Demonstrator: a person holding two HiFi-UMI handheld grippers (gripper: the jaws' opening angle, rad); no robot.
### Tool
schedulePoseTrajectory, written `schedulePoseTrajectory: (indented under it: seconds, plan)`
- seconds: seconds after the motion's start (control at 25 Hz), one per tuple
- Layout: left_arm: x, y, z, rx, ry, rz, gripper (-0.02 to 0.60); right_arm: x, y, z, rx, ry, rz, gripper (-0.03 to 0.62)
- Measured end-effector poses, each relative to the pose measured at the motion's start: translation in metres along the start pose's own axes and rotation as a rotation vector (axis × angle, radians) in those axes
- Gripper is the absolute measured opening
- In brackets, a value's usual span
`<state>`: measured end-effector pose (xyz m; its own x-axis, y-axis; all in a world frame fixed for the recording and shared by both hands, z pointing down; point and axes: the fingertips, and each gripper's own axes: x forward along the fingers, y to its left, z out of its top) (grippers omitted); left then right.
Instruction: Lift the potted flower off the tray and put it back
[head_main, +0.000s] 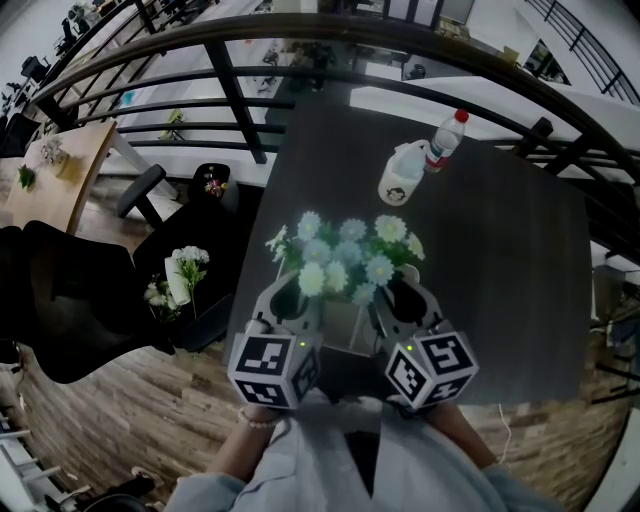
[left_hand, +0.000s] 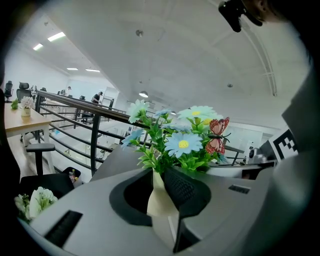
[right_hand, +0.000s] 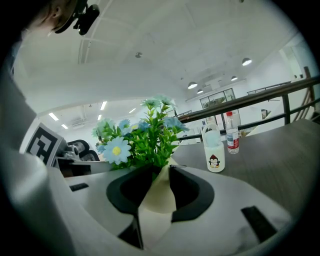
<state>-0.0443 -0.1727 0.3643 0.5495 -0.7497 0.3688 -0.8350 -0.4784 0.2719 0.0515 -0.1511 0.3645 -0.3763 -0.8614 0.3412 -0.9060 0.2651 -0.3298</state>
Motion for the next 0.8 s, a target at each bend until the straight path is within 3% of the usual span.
schedulePoseTrajectory:
  seconds: [0.8]
  plan:
    - [-0.0029,-0.0019,0.0069,-0.026,-0.025,0.003,0.072,-0.0040,0.0017,0.0082,-0.005,-0.029,-0.002,0.113]
